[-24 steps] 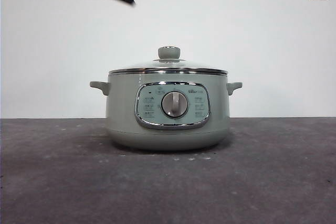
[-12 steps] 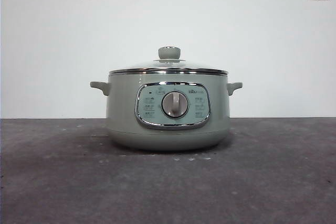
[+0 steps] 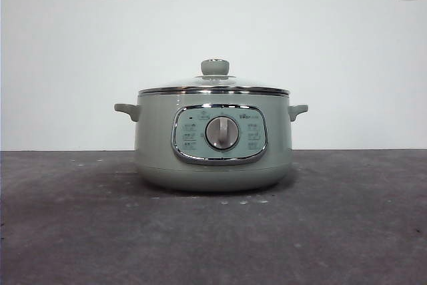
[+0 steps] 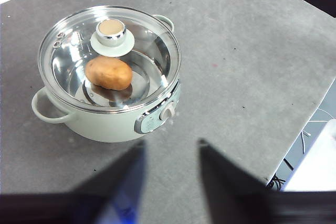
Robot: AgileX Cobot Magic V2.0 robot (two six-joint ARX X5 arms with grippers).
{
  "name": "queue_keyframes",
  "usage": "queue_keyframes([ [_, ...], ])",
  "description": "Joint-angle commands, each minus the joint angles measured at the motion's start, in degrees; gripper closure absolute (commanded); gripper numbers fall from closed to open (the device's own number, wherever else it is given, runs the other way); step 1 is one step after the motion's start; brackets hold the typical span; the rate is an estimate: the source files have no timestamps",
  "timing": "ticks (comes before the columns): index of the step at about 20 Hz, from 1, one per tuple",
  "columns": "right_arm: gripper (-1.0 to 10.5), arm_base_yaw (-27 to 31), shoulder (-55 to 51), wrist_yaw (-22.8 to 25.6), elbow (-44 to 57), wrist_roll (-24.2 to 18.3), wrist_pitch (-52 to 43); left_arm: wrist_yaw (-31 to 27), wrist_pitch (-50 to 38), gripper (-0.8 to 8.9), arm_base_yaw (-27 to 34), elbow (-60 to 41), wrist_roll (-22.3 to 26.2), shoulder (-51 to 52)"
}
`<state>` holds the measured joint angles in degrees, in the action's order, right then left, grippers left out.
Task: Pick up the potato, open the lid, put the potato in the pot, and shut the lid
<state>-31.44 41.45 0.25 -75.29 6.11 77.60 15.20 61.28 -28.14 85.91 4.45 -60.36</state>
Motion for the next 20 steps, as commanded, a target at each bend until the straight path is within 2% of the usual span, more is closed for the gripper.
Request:
queue_keyframes([
  [1, 9.5, -0.07, -0.04, 0.37, 0.57, 1.42, 1.29, 0.15, -0.04, 8.17, 0.07, -0.2, -0.28, -0.07],
  [6, 9.5, -0.07, -0.07, 2.67, 0.57, 1.42, 1.29, 0.15, -0.04, 8.17, 0.07, -0.2, -0.26, -0.09],
  [13, 9.5, -0.07, -0.04, 2.86, 0.57, 1.42, 1.29, 0.09, -0.72, 8.17, 0.07, -0.2, 0.07, -0.61],
  [16, 9.5, -0.07, -0.04, 2.91, 0.57, 1.42, 1.29, -3.1, -1.55, 8.17, 0.28, -0.26, 0.74, -0.57],
  [18, 9.5, -0.07, -0.04, 3.23, 0.57, 1.4, 1.29, -7.93, -4.57, 8.17, 3.02, -0.35, 3.65, 0.37],
  [20, 9.5, -0.07, -0.04, 3.23, 0.57, 1.42, 1.29, -7.19, -8.96, 8.17, 8.74, -1.88, 6.47, 2.91],
])
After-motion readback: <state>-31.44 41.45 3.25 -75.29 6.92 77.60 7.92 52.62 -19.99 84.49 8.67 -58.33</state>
